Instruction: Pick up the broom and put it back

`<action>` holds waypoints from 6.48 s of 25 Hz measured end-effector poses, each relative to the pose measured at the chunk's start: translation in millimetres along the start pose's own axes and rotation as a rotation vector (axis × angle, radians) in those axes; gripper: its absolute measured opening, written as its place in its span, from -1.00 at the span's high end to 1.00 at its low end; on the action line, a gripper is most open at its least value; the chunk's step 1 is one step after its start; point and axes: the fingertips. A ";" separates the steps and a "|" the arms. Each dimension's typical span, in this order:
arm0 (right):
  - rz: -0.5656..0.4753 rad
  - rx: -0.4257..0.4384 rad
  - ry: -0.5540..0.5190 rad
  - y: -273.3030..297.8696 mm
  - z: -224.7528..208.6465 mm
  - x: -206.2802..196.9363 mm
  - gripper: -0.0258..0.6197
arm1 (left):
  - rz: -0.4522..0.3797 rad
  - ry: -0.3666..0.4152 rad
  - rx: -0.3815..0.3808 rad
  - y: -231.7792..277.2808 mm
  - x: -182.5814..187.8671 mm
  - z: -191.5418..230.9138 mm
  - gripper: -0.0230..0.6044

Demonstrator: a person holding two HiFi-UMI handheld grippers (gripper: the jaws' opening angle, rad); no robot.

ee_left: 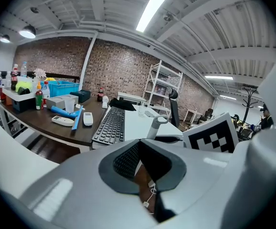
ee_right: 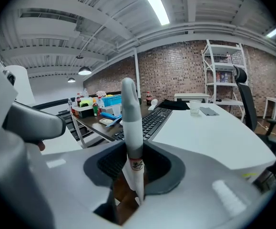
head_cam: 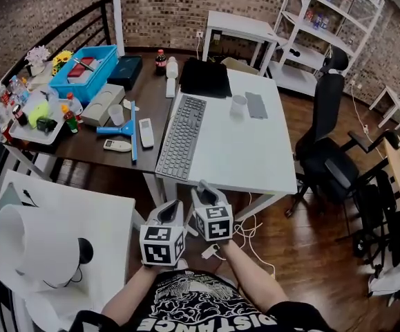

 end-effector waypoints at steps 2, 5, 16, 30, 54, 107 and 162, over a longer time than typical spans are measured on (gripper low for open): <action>-0.006 0.006 0.005 -10.2 2.3 -0.7 0.62 | -0.006 0.003 0.004 -4.8 -1.0 -5.0 0.92; -0.025 0.017 0.006 -27.7 6.1 1.2 0.62 | -0.014 0.002 0.011 -10.7 -2.5 -12.1 0.91; -0.134 0.052 0.003 -106.2 17.5 27.7 0.61 | -0.089 0.008 0.049 -39.5 4.2 -44.3 0.92; -0.245 0.074 -0.046 -186.5 24.9 61.2 0.61 | -0.145 0.022 0.072 -70.1 3.4 -83.0 0.92; -0.199 0.032 -0.048 -131.2 -2.2 58.5 0.61 | -0.116 0.027 0.066 -31.9 15.6 -57.6 0.91; -0.012 0.035 -0.017 48.9 -1.9 20.8 0.61 | -0.030 0.039 0.029 51.1 31.4 39.8 0.92; -0.121 0.051 -0.020 -50.8 18.3 44.3 0.62 | -0.055 0.053 0.034 4.1 11.8 -18.8 0.91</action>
Point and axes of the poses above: the fingertips, and each gripper's own axes: y forward along the fingers, z to its left, x out of its top, and after that the axes turned 3 degrees about y, right-handed
